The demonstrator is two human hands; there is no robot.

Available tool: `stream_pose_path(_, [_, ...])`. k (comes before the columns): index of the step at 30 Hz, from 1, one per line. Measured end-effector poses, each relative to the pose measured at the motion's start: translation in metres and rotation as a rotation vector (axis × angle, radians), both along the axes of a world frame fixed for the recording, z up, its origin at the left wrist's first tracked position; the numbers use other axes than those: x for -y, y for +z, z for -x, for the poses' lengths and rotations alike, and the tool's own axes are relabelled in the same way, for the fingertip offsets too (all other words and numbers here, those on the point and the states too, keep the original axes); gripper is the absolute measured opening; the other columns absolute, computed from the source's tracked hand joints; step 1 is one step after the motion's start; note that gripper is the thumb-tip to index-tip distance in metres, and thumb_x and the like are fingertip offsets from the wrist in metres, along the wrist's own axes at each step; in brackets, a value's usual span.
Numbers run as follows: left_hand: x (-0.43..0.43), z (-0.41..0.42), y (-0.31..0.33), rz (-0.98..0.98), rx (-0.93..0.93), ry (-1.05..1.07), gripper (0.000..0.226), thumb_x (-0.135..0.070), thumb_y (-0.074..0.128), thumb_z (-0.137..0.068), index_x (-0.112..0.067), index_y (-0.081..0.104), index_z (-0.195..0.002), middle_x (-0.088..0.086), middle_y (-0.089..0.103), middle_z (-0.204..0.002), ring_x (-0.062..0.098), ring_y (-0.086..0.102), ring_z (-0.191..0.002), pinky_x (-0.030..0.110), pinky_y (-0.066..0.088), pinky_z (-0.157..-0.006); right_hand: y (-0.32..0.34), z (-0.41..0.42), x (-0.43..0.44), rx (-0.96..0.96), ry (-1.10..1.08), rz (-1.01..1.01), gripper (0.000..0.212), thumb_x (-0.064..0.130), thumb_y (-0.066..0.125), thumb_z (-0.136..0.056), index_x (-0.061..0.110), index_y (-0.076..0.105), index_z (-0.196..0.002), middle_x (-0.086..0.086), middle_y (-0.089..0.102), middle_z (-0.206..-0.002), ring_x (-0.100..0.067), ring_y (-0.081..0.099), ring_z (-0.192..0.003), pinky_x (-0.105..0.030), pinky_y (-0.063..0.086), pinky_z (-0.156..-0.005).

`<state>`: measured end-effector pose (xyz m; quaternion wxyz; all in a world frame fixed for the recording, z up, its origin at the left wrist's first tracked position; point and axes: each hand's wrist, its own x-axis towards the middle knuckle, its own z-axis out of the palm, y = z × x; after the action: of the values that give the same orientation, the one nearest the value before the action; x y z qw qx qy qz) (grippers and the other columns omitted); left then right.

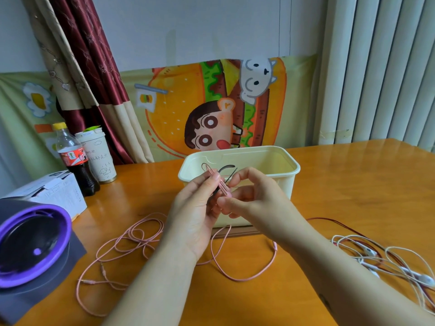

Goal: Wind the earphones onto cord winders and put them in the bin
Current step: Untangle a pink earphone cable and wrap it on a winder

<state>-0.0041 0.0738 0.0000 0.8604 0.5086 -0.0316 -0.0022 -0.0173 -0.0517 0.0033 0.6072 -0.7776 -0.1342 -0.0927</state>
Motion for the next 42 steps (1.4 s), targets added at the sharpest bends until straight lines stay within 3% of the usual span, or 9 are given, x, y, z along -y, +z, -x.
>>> stream_pose_path(3, [0.0,0.002,0.0,-0.032,0.028,-0.017,0.029,-0.022,0.069,-0.074,-0.014,0.069,-0.102,0.003,0.071,-0.081,0.008,0.065,-0.065,0.016,0.049,-0.051,0.0,0.0,0.001,-0.004,0.002,-0.002,0.025,0.018,0.075,-0.08,0.016,0.053,-0.091,-0.003,0.071,-0.069,-0.013,0.067,-0.066,-0.035,0.059,-0.073])
stream_pose_path(9, [0.0,0.002,-0.001,-0.073,0.034,-0.026,0.014,-0.02,0.065,-0.085,-0.02,0.071,-0.098,-0.002,0.072,-0.082,0.006,0.064,-0.066,0.016,0.048,-0.053,-0.002,0.001,0.0,-0.013,0.028,-0.034,0.027,0.017,0.074,-0.08,0.011,0.051,-0.092,-0.001,0.069,-0.064,-0.013,0.066,-0.063,-0.033,0.058,-0.071])
stream_pose_path(14, [0.0,0.002,-0.001,0.025,-0.003,-0.046,0.027,-0.02,0.066,-0.079,-0.012,0.07,-0.105,0.006,0.07,-0.086,0.009,0.064,-0.063,0.018,0.052,-0.055,-0.005,-0.001,-0.001,0.063,-0.003,-0.018,0.02,0.018,0.073,-0.082,0.016,0.056,-0.092,-0.001,0.07,-0.066,-0.012,0.065,-0.063,-0.038,0.058,-0.074])
stream_pose_path(19, [0.0,0.001,-0.001,0.012,-0.001,0.003,0.013,-0.016,0.059,-0.093,-0.018,0.071,-0.096,0.002,0.073,-0.082,0.007,0.068,-0.067,0.019,0.053,-0.058,-0.008,-0.002,-0.003,0.128,-0.059,0.0,0.014,0.025,0.072,-0.083,0.023,0.062,-0.092,0.001,0.071,-0.07,-0.008,0.067,-0.068,-0.036,0.057,-0.075])
stream_pose_path(24, [0.004,0.002,-0.001,-0.05,0.038,0.039,0.015,-0.017,0.056,-0.095,-0.023,0.071,-0.095,-0.006,0.073,-0.081,0.006,0.066,-0.078,0.02,0.048,-0.067,-0.01,-0.007,0.0,0.155,-0.161,0.063,0.01,0.036,0.074,-0.078,0.034,0.066,-0.084,0.006,0.067,-0.087,-0.005,0.06,-0.08,-0.024,0.052,-0.07])
stream_pose_path(27, [0.005,0.003,-0.001,-0.061,0.049,0.036,0.017,-0.019,0.054,-0.097,-0.023,0.069,-0.101,-0.009,0.072,-0.08,0.005,0.065,-0.079,0.022,0.046,-0.072,-0.009,-0.008,-0.001,0.073,-0.088,-0.083,0.011,0.031,0.074,-0.078,0.025,0.07,-0.087,0.003,0.072,-0.09,-0.01,0.068,-0.087,-0.032,0.058,-0.077])
stream_pose_path(30, [0.006,0.004,-0.001,-0.074,0.056,0.023,0.02,-0.018,0.051,-0.099,-0.024,0.068,-0.106,-0.009,0.071,-0.078,0.001,0.066,-0.071,0.022,0.047,-0.069,-0.008,-0.006,-0.001,0.033,-0.026,-0.183,0.006,0.019,0.072,-0.08,0.016,0.072,-0.085,-0.003,0.074,-0.083,-0.014,0.07,-0.08,-0.029,0.059,-0.072])
stream_pose_path(37, [0.005,0.003,-0.003,-0.103,0.083,-0.04,0.029,-0.017,0.046,-0.101,-0.019,0.063,-0.125,-0.001,0.073,-0.102,0.004,0.068,-0.083,0.025,0.047,-0.077,-0.009,-0.008,0.001,0.064,-0.1,-0.234,0.006,0.02,0.071,-0.082,0.025,0.074,-0.084,0.003,0.075,-0.081,-0.013,0.07,-0.081,-0.024,0.058,-0.073])
stream_pose_path(42, [0.006,-0.002,-0.005,-0.154,0.152,-0.011,0.03,-0.01,0.046,-0.1,-0.022,0.061,-0.123,-0.009,0.072,-0.089,-0.001,0.067,-0.077,0.019,0.049,-0.072,-0.011,-0.007,-0.003,0.064,-0.106,-0.293,0.007,0.015,0.071,-0.083,0.021,0.074,-0.086,0.0,0.075,-0.082,-0.013,0.07,-0.083,-0.028,0.058,-0.078])
